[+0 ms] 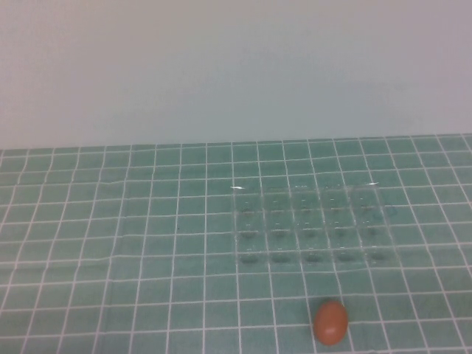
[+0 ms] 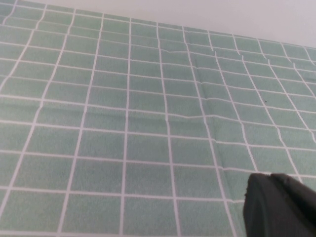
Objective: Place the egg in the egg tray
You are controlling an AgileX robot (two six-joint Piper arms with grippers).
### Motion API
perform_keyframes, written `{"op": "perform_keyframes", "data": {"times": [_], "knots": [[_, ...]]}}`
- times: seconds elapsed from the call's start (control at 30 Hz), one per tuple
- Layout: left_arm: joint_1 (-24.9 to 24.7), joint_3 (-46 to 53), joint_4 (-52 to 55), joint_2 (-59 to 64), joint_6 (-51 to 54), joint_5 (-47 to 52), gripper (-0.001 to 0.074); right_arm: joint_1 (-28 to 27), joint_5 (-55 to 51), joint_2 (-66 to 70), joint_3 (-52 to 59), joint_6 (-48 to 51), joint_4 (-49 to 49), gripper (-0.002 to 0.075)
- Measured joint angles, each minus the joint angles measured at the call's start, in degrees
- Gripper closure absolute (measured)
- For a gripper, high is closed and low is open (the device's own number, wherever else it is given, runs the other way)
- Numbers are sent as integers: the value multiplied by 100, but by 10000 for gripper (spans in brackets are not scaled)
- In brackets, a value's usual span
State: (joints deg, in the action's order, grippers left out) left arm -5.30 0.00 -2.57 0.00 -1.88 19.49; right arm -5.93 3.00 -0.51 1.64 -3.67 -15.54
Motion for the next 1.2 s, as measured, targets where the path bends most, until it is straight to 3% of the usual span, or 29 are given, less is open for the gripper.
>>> {"op": "perform_keyframes", "data": {"times": [0.33, 0.6, 0.73, 1.03, 1.2], "knots": [[0, 0, 0, 0, 0, 0, 736, 0, 1831, 0, 0, -48, -46, 727], [0, 0, 0, 0, 0, 0, 736, 0, 2720, 0, -11, -1475, 244, 727], [0, 0, 0, 0, 0, 0, 736, 0, 1839, 0, -513, -1744, 219, 727], [0, 0, 0, 0, 0, 0, 736, 0, -1610, 1030, -2188, -1807, 184, 727], [0, 0, 0, 0, 0, 0, 736, 0, -1981, 1765, -2282, -1784, -54, 727]]}}
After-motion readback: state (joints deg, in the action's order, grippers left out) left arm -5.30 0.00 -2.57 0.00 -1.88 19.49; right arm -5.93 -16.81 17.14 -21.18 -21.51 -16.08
